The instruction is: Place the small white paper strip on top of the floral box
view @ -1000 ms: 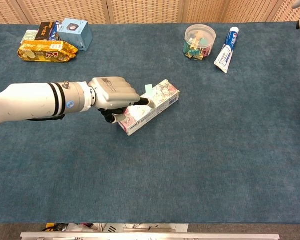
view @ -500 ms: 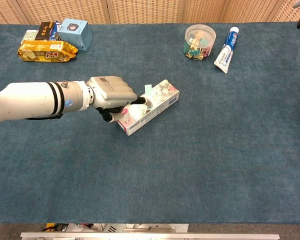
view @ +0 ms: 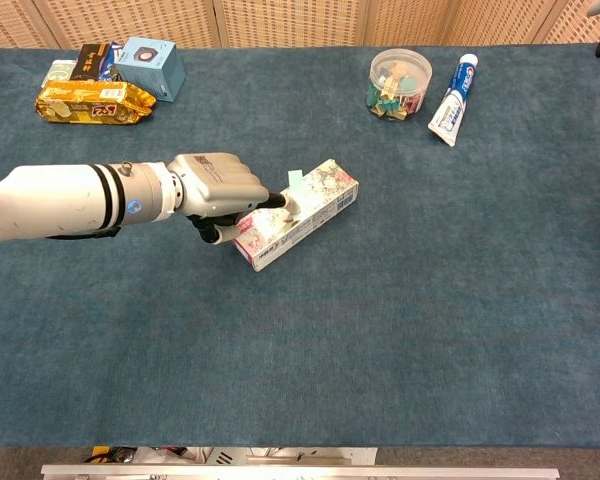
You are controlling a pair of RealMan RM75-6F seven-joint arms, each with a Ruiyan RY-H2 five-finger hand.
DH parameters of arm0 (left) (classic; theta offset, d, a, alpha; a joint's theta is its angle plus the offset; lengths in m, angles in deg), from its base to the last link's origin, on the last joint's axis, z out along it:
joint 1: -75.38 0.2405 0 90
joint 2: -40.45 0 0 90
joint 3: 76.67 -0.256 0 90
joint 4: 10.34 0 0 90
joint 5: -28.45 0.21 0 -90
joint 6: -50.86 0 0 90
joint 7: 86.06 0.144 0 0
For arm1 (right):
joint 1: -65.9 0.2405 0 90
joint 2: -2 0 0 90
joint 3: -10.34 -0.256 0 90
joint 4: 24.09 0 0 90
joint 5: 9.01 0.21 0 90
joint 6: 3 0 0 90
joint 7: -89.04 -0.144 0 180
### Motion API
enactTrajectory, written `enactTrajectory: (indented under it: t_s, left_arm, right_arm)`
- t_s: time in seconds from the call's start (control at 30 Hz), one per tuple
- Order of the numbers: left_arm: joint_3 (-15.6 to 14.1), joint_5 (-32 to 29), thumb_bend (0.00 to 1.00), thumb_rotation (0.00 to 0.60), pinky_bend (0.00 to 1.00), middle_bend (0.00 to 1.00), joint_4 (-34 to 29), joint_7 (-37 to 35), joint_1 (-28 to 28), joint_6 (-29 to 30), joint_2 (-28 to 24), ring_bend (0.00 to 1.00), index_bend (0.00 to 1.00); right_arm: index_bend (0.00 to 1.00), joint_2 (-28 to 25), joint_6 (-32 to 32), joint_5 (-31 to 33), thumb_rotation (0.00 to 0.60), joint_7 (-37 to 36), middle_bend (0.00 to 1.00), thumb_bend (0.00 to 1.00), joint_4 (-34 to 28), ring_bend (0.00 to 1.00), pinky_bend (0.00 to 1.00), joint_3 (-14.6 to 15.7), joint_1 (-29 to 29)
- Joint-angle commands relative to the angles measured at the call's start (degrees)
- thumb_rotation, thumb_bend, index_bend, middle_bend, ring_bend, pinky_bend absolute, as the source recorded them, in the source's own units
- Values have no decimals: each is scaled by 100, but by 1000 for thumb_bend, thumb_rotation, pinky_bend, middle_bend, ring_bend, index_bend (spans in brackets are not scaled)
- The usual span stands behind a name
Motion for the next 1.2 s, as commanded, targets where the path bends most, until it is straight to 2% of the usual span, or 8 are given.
enactTrajectory:
  t_s: [0.03, 0.6, 0.73, 1.0, 1.2]
  left_arm:
    - [13, 2, 756, 600, 970, 946, -50, -18, 6, 43, -31, 1000, 85]
    - [-71, -13, 756, 600, 970, 946, -219, 106, -4, 137, -81, 1000, 85]
    - [-4, 25, 756, 600, 970, 944, -322, 6, 54, 260, -166, 1000, 85]
    - [71, 575, 756, 600, 924, 910, -594, -478, 488, 754, -599, 996, 85]
    - [7, 1204, 742, 600, 848, 787, -567, -1087, 1137, 1409, -988, 859, 85]
  right_arm:
    - [362, -5, -6, -6, 600, -1, 564, 427, -6, 571, 659, -3, -3]
    - [362, -21, -14, -40, 600, -52, 564, 427, -23, 571, 659, -5, -33]
    - [362, -63, -41, -59, 600, -93, 564, 427, -54, 570, 659, -31, -53]
    - [362, -233, -189, -112, 600, -262, 564, 427, -128, 571, 659, -30, -234]
    - [362, -387, -392, -311, 600, -264, 558, 423, -68, 570, 658, 94, -447]
